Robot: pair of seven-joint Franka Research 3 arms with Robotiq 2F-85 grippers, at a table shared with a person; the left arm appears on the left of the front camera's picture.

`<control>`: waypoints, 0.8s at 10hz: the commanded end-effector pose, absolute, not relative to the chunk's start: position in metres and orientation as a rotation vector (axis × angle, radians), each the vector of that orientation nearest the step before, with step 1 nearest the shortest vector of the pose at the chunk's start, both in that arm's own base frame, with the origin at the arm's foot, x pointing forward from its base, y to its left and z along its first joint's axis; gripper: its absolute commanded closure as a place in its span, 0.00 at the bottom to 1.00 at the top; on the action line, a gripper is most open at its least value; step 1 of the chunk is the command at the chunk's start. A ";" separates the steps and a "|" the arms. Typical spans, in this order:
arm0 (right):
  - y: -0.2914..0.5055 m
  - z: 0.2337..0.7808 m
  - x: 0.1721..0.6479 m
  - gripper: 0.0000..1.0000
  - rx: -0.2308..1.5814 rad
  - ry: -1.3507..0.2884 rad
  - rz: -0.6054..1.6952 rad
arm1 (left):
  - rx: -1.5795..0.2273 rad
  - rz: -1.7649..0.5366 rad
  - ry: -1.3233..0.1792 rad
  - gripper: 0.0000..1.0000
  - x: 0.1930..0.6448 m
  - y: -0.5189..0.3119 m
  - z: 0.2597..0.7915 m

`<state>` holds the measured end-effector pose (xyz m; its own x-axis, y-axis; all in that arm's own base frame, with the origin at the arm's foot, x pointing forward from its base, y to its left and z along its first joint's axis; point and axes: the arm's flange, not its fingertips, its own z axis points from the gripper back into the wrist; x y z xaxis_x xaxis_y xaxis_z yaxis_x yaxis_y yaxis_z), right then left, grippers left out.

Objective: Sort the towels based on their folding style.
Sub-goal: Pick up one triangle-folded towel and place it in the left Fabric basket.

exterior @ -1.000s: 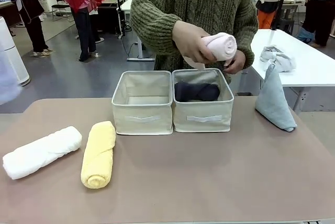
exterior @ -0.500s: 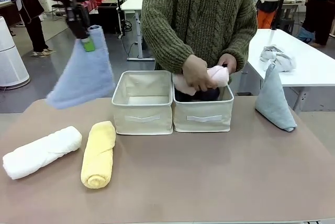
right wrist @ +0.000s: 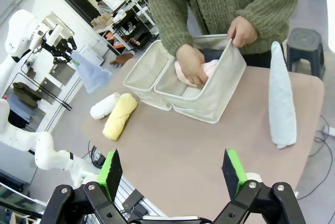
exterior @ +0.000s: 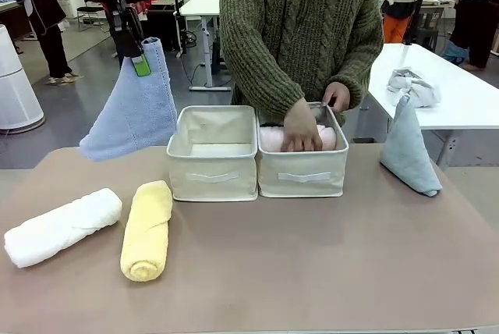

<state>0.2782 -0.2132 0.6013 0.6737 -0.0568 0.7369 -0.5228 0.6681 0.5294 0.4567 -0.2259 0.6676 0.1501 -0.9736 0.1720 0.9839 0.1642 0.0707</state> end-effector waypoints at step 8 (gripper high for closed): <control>-0.213 0.600 0.279 0.00 0.812 -0.809 0.300 | 0.041 -1.718 -0.236 0.84 0.534 -0.331 0.617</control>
